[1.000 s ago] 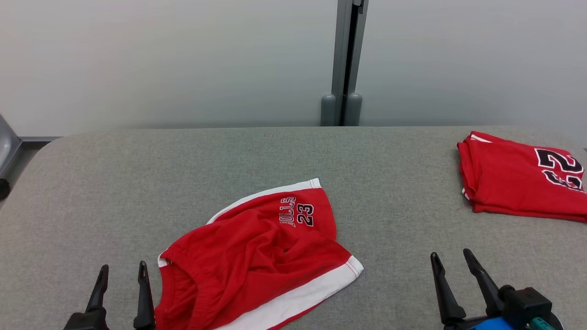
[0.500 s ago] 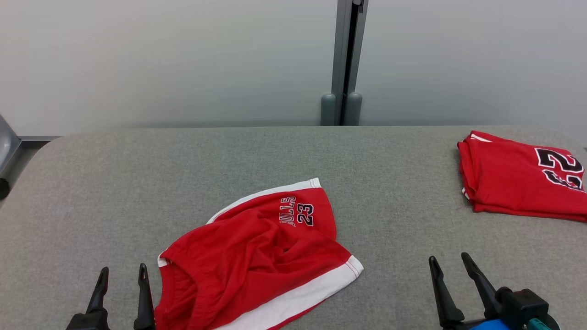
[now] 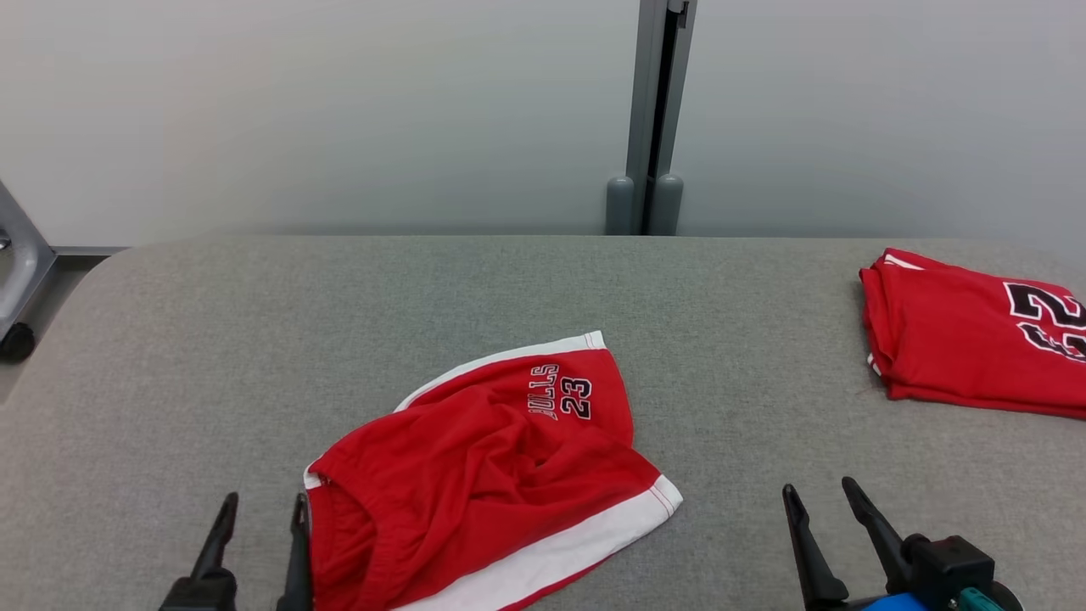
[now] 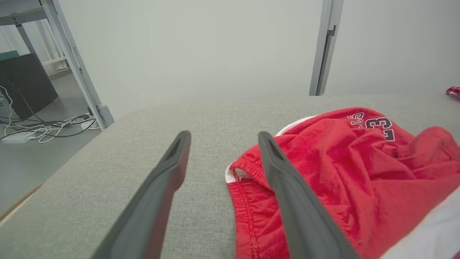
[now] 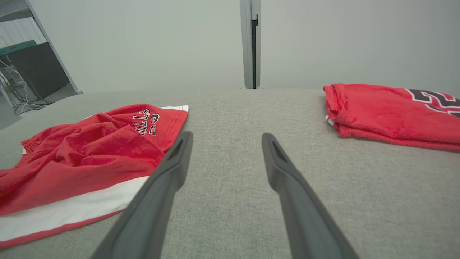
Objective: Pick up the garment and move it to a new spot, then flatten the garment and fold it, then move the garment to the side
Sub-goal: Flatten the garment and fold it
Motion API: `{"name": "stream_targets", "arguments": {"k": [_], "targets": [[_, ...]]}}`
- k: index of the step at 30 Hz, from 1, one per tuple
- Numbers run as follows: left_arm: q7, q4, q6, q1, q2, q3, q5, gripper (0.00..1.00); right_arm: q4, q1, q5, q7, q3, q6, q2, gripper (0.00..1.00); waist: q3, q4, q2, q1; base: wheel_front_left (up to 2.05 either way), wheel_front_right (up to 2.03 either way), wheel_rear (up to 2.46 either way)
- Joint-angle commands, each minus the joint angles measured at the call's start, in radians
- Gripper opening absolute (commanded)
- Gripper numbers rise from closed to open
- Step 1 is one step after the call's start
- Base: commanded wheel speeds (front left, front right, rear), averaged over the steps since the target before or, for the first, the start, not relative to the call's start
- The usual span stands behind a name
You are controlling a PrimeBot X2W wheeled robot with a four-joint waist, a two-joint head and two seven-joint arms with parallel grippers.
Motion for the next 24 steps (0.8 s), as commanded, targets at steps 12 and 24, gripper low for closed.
{"name": "stream_targets", "arguments": {"k": [12, 24], "targets": [[0.072, -0.012, -0.063, 0.047, 0.057, -0.167, 0.034, 1.0, 0.141, -0.127, -0.031, 0.015, 0.052, 0.0, -0.015, 1.0, 0.036, 0.059, 0.0, 0.0, 0.0, 0.0, 0.0], [0.102, 0.106, -0.075, 0.038, 0.064, -0.259, -0.017, 1.0, 0.379, -0.287, 0.0, -0.02, 0.161, 0.0, -0.03, 1.0, 0.109, 0.064, 0.0, 0.0, 0.0, 0.0, 0.0]]}}
